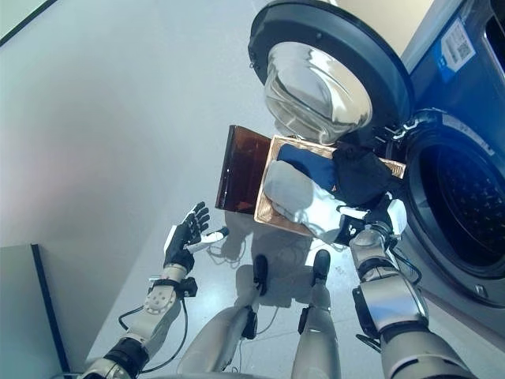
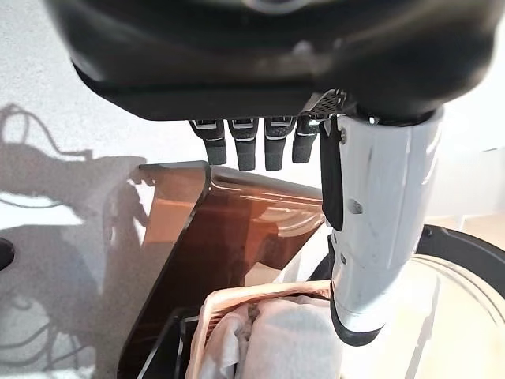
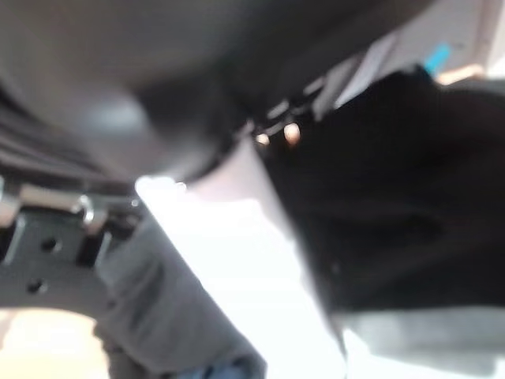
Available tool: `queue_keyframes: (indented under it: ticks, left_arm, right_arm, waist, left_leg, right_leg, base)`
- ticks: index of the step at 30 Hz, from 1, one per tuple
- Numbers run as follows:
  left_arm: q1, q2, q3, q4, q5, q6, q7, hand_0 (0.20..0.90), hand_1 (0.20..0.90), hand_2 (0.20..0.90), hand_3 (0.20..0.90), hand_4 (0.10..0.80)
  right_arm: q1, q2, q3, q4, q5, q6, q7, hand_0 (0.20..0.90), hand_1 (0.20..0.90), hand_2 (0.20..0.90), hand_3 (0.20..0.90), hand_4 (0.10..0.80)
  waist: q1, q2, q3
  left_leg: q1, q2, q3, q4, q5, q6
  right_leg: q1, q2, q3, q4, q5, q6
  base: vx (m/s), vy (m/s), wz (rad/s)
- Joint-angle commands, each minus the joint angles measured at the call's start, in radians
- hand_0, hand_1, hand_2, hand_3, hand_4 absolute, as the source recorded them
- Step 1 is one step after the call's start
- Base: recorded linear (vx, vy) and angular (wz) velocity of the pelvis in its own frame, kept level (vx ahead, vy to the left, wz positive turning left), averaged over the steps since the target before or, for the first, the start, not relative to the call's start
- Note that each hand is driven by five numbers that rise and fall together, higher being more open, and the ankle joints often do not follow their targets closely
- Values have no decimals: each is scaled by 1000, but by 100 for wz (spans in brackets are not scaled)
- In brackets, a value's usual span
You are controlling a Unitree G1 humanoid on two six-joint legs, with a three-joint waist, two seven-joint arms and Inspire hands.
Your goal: Pick up the clothes and place them into the washing machine
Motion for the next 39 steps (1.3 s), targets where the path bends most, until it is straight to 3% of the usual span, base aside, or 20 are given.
queue_keyframes:
  ticks: [1, 7, 8, 9, 10, 12, 30, 39]
  left_arm:
    - [-35, 34, -15, -99, 19, -78, 3, 900, 900, 900, 900, 800]
    - [-30, 32, -14, -99, 21, -76, 0, 900, 900, 900, 900, 800]
    - [-29, 32, -15, -93, 25, -75, -1, 900, 900, 900, 900, 800]
    - [-28, 33, -15, -93, 26, -74, -2, 900, 900, 900, 900, 800]
    - [-28, 33, -15, -93, 26, -74, -2, 900, 900, 900, 900, 800]
    - [-25, 33, -13, -91, 25, -74, -9, 900, 900, 900, 900, 800]
    - [-7, 22, -4, -67, 21, -67, -30, 900, 900, 900, 900, 800]
    - [4, 11, 36, 5, 3, -60, -37, 900, 900, 900, 900, 800]
  right_arm:
    - [-96, -6, 42, 21, 17, -20, 2, 900, 900, 900, 900, 800]
    - [-97, 12, 32, 21, 37, -27, 12, 900, 900, 900, 900, 800]
    - [-93, 18, 29, 20, 45, -31, 18, 760, 760, 760, 760, 700]
    - [-93, 22, 28, 20, 50, -32, 22, 475, 475, 475, 475, 496]
    - [-93, 22, 28, 20, 50, -32, 22, 439, 439, 439, 439, 471]
    - [-91, 27, 25, 18, 62, -36, 35, 200, 200, 200, 200, 300]
    - [-55, 21, 2, 4, 76, -38, 51, 200, 200, 200, 200, 300]
    - [21, -8, -43, -56, 92, -65, 43, 200, 200, 200, 200, 300]
  waist:
    - [17, -7, -6]
    - [19, -2, -6]
    - [18, -1, -5]
    - [19, -1, -6]
    - [19, -1, -6]
    - [18, -1, -7]
    - [8, -6, -28]
    - [-22, -52, -64]
  left_leg:
    - [16, -36, -11, -8, -33, -94]
    - [4, -38, -4, -8, -31, -93]
    - [1, -38, -2, -8, -30, -92]
    - [-1, -38, -2, -8, -29, -92]
    - [-1, -38, -2, -8, -29, -92]
    - [-5, -38, -1, -8, -28, -92]
    - [30, -38, 4, -8, -32, -91]
    - [117, -31, 3, -8, -55, -87]
  right_leg:
    - [25, -60, 12, -4, 8, 60]
    - [10, -62, 19, -4, 10, 60]
    - [5, -63, 21, -4, 10, 60]
    - [2, -64, 22, -4, 10, 59]
    - [2, -64, 22, -4, 10, 59]
    - [-6, -63, 27, -4, 11, 59]
    - [28, -62, 30, -4, 5, 57]
    - [121, -56, 23, -4, -17, 54]
  base:
    - [0, 0, 0]
    - [-3, 2, -1]
    - [-17, 12, -4]
    - [-18, 12, -4]
    - [0, 0, 0]
    - [0, 0, 0]
    - [0, -1, 1]
    - [18, -19, 0]
